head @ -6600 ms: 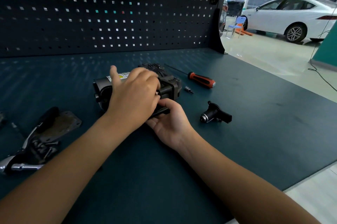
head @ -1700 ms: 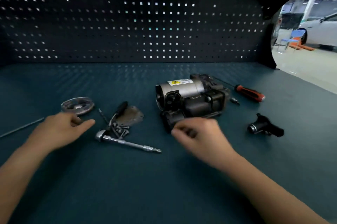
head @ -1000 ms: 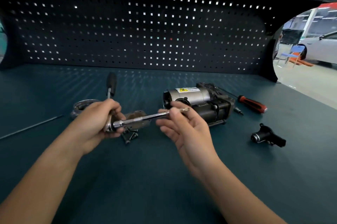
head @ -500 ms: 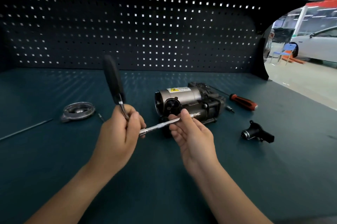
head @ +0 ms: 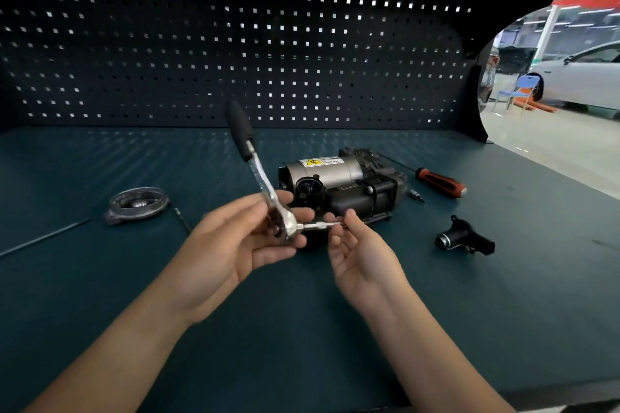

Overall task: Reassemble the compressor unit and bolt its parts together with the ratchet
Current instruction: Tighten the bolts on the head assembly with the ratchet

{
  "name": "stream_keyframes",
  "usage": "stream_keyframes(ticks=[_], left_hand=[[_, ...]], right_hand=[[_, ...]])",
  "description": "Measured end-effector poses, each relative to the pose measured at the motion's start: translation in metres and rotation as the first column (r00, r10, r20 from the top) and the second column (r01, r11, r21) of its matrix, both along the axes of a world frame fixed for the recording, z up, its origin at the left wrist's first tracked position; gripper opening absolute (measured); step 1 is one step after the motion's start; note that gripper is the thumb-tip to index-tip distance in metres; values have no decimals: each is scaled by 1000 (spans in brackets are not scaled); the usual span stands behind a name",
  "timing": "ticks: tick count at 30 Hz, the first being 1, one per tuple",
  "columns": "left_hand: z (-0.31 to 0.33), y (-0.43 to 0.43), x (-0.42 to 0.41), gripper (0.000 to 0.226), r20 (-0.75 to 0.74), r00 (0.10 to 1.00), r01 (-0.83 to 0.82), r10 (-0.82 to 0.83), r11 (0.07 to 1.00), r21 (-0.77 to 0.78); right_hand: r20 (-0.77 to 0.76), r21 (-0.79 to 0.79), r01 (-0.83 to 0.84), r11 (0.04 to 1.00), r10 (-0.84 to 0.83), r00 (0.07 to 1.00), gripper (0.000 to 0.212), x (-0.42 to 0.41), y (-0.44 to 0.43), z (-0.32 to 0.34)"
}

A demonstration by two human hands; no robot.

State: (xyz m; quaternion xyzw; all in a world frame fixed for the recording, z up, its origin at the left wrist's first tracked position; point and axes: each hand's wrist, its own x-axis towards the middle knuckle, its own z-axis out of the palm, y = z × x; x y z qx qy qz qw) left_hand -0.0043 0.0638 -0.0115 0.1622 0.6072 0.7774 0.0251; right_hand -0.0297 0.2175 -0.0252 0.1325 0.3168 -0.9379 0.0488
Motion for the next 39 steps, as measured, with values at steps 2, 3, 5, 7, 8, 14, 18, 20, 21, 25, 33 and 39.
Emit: stream_keyframes(ticks=[2, 3, 5, 7, 8, 14, 18, 20, 21, 25, 33, 39], left_hand=[[2, 1, 1, 29, -4, 995, 96, -96, 995, 2], [2, 2, 2, 30, -5, 992, 127, -127, 992, 2], [4, 4, 2, 30, -14, 985, 172, -172, 985, 2], [6, 6, 1, 37, -19, 973, 229, -228, 973, 30], [7, 6, 1, 43, -16, 966, 259, -258, 965, 49], [9, 10, 2, 43, 19, 947, 316, -319, 944, 91], [9, 12, 1, 41, 64, 956, 280, -286, 955, 97], [10, 15, 1, 26, 82, 966, 239, -246, 967, 93], [10, 16, 1, 15, 88, 974, 204, -211, 976, 75], [10, 20, 0, 9, 25, 995, 96, -95, 995, -40], [6, 17, -2, 33, -40, 995, 84, -87, 993, -88], [9, 21, -5, 20, 154, 986, 29, -70, 966, 258]], right_hand=[[40, -48, -26, 999, 28, 999, 18, -1, 3, 0], [56, -67, -44, 997, 48, 997, 17, -1, 3, 0], [78, -102, -79, 992, 88, 993, 18, -1, 4, 0], [94, -122, -104, 987, 116, 989, 19, 0, 5, 0], [101, -128, -112, 985, 125, 987, 19, 0, 5, 0], [110, -126, -142, 982, 156, 982, 17, 1, 6, -1], [106, -95, -121, 988, 131, 986, 16, -1, 9, -1], [100, -77, -110, 991, 118, 988, 16, -3, 11, -1], [96, -68, -104, 992, 111, 989, 16, -4, 12, -1], [60, -47, -74, 996, 76, 995, 16, -5, 15, -3], [-68, -25, -43, 999, 41, 997, 23, -8, 23, 3], [-219, -152, -128, 980, 93, 971, 23, -5, 28, 10]])
